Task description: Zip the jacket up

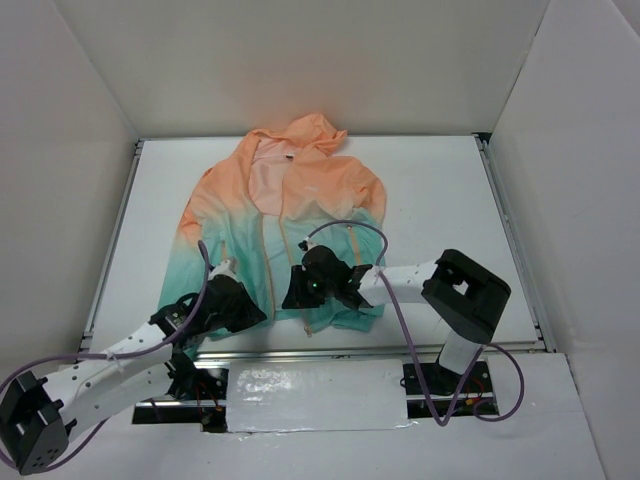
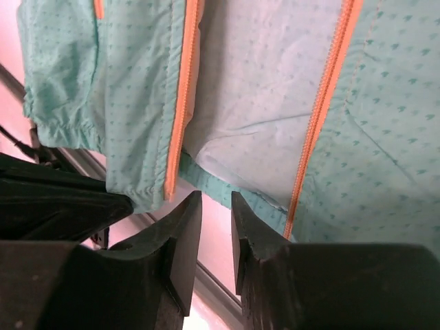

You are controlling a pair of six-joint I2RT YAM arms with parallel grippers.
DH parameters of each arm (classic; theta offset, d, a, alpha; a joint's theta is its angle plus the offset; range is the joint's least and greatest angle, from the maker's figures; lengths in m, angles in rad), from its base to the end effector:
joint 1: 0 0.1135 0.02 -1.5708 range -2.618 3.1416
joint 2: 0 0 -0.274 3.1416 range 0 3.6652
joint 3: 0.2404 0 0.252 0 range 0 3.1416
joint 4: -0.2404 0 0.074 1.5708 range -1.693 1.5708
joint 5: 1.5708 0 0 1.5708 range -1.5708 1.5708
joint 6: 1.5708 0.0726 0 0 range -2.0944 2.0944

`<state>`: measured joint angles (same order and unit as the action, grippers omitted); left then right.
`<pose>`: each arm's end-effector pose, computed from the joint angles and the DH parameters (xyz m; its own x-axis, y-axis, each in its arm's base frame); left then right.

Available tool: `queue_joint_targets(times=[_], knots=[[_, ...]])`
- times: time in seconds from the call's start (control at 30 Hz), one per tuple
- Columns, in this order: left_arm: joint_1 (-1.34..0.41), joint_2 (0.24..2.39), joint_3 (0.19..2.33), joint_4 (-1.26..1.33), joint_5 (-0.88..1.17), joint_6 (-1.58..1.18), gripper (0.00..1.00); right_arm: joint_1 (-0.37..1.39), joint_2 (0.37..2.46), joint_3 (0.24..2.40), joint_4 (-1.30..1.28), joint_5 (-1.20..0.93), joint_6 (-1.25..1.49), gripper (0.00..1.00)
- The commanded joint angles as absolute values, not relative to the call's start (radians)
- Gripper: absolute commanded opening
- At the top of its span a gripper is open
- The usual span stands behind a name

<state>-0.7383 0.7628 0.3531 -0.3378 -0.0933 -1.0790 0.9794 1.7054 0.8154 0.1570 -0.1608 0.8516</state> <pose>0.1359 -0.1145 0.1609 -0.7836 -0.4736 -0.4021 -0.1506 0.7728 -0.6166 0.1942 0.3101 0.1351 -0.9122 -0.0262 -0.4090 -0.3029 0.7154 0.6297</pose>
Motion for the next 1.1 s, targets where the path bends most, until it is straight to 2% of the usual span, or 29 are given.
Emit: queue_joint_targets(times=[0.0, 0.17, 0.37, 0.63, 0.87, 1.07], knots=[[-0.738, 0.718, 0.330, -0.302, -0.104, -1.100, 0.00, 0.982, 1.651, 0.808, 0.270, -0.233, 0.810, 0.32], [-0.735, 0.611, 0.318, -0.284, -0.095, -1.143, 0.00, 0.982, 1.654, 0.789, 0.337, -0.307, 0.805, 0.35], [-0.732, 0.509, 0.362, -0.319, -0.106, -1.138, 0.00, 0.979, 1.667, 0.770, 0.434, -0.411, 0.798, 0.43], [-0.732, 0.374, 0.396, -0.400, -0.140, -1.149, 0.00, 0.973, 1.634, 0.779, 0.443, -0.442, 0.813, 0.55], [-0.732, 0.385, 0.431, -0.426, -0.144, -1.124, 0.00, 0.971, 1.606, 0.753, 0.468, -0.453, 0.828, 0.65], [-0.730, 0.390, 0.417, -0.403, -0.130, -1.120, 0.00, 0.969, 1.588, 0.698, 0.528, -0.437, 0.877, 0.67]])
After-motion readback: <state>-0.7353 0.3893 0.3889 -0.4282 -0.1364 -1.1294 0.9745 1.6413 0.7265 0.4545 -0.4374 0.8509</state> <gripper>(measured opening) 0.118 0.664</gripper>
